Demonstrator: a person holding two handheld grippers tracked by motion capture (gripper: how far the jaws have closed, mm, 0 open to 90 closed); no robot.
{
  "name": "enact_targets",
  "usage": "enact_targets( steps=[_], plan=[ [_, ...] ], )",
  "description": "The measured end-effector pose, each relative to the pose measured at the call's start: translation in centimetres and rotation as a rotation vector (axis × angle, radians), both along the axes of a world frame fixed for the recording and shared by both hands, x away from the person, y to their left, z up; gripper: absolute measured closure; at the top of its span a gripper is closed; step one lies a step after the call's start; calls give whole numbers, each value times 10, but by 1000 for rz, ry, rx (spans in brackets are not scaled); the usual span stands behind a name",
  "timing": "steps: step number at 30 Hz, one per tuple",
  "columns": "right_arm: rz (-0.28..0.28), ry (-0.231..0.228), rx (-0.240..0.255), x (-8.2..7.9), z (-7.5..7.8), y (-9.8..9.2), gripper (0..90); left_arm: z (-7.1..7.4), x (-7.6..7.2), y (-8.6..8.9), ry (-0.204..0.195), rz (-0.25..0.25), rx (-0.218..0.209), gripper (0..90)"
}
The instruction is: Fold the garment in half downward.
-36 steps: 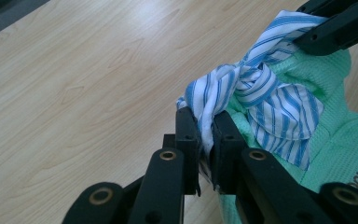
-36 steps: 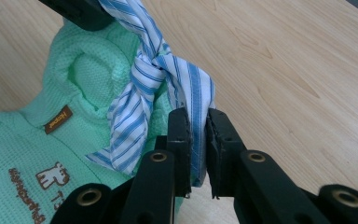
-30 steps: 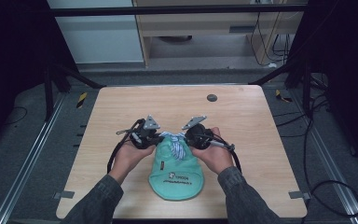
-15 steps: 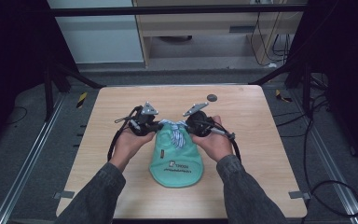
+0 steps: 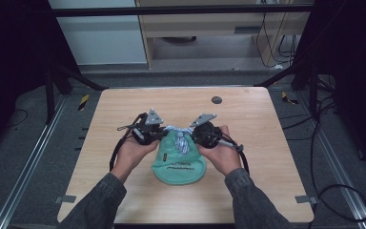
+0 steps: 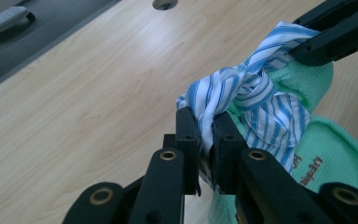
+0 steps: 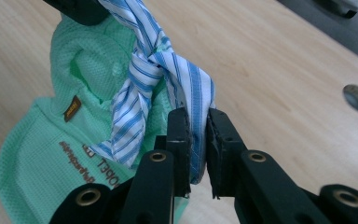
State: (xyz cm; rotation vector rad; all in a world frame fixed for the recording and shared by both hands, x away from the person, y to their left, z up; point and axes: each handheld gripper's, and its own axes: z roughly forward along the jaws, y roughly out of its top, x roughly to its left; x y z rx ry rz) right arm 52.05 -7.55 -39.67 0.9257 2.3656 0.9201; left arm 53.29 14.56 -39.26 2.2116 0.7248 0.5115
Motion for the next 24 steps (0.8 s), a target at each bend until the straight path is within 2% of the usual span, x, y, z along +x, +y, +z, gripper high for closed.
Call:
enact_targets(
  steps=[2, 6, 16, 24],
  plan=[
    [7, 0, 2, -9, -7, -1, 802, -8, -8, 0, 5, -10, 0, 832],
    [14, 7, 2, -15, -14, -3, 800, -15, -13, 2, 14, -17, 7, 832],
    [22, 13, 2, -15, -16, 0, 791, -18, -14, 6, 16, -12, 18, 826],
    [25, 19, -13, -13, -19, 2, 777, -28, -13, 7, 23, -5, 25, 819]
  ],
)
